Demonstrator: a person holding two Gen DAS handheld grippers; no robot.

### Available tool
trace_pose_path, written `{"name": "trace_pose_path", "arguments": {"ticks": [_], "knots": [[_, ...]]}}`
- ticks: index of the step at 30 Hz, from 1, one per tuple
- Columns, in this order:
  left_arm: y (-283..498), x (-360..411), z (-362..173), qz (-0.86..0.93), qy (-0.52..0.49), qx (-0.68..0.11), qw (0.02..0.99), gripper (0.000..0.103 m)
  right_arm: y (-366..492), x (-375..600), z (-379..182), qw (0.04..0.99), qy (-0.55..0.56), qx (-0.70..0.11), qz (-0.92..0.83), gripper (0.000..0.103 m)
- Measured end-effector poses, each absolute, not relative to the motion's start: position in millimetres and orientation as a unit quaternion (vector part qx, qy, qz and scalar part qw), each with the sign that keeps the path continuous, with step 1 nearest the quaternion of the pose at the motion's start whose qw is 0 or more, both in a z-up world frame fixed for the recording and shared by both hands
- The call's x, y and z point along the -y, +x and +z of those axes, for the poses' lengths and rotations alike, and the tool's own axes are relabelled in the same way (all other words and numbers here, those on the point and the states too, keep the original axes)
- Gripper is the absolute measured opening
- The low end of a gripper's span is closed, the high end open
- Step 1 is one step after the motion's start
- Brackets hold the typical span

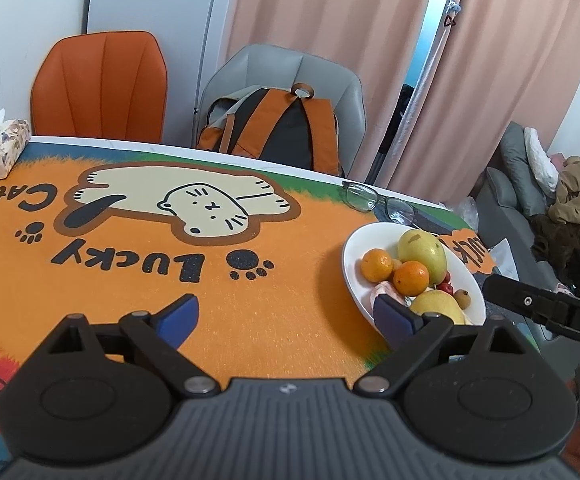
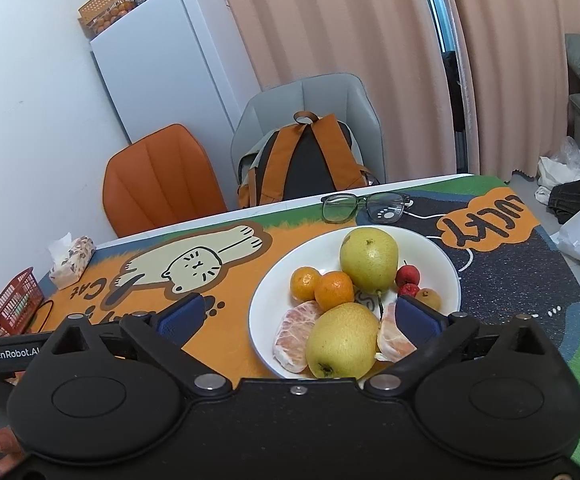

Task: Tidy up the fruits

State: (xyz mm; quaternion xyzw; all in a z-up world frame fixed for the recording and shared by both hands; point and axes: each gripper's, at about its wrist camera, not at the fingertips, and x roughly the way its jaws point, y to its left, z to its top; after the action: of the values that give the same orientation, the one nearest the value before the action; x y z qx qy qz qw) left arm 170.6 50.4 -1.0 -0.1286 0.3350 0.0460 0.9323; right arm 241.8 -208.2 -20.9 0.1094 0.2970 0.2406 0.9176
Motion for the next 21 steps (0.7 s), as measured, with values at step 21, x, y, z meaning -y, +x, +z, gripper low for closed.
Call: {"name": "trace_pose_path", "arguments": {"ticks": [21], "knots": [[124,-44,20,0.051,-0.110,-0.323,0.939,0.094,196,211,6,0.926,0.079,-0.272,0.251,0.103]]}}
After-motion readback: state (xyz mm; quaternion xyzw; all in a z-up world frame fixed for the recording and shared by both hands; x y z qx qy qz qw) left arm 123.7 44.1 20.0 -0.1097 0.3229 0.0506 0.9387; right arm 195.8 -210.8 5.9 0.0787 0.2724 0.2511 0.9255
